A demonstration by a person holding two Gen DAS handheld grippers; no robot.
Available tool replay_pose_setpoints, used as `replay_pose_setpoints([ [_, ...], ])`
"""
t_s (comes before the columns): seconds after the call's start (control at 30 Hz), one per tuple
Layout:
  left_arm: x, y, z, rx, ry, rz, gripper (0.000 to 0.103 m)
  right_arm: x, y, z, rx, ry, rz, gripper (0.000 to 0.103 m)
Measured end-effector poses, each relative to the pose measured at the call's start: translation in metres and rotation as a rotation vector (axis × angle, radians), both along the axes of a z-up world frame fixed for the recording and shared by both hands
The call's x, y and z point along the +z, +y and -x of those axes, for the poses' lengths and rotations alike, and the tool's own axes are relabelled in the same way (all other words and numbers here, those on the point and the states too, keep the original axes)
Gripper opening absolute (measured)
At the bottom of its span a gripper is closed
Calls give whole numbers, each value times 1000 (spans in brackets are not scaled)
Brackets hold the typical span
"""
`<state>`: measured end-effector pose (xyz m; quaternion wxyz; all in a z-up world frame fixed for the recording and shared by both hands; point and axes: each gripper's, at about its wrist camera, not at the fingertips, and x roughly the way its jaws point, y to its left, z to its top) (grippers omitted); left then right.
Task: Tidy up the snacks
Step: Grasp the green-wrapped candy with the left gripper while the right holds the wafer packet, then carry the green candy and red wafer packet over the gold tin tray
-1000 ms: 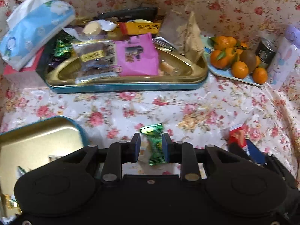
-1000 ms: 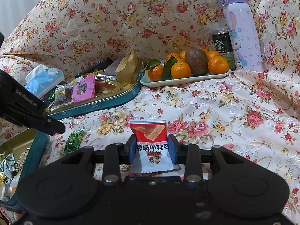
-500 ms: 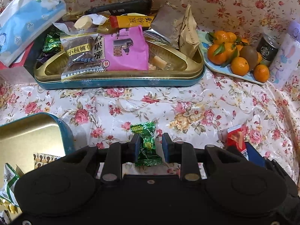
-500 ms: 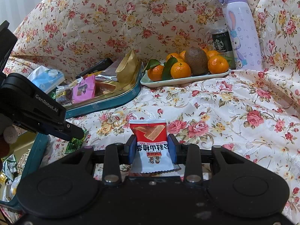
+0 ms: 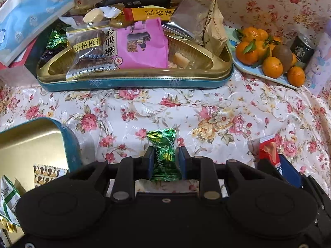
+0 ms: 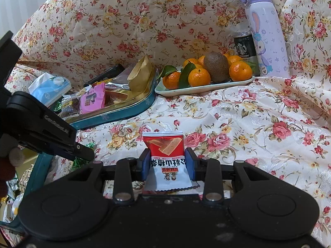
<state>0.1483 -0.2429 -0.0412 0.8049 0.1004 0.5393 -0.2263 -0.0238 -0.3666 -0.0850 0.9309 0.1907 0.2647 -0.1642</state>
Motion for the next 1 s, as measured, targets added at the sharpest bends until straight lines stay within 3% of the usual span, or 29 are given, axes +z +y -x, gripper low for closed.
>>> replay_pose_setpoints([
  [0.07,0,-3,1,-4,-13,-7,35,0,0,0,0,1,1,37],
  [0.17,0,-4,4,0,-18,-1,26,1,0,0,0,4,5,37],
  [0.33,5,8,14,24,3,31,24,2,5,-3,3,25,41,37],
  [0.63,31,39,55,26,-26,63,24,4,36,-16,24,152,248,41],
  [0.73,37,49,71,28,-46,65,24,6,37,-10,17,146,223,36],
  [1.0,43,79,108,33,-95,41,24,24,55,39,3,104,156,36],
])
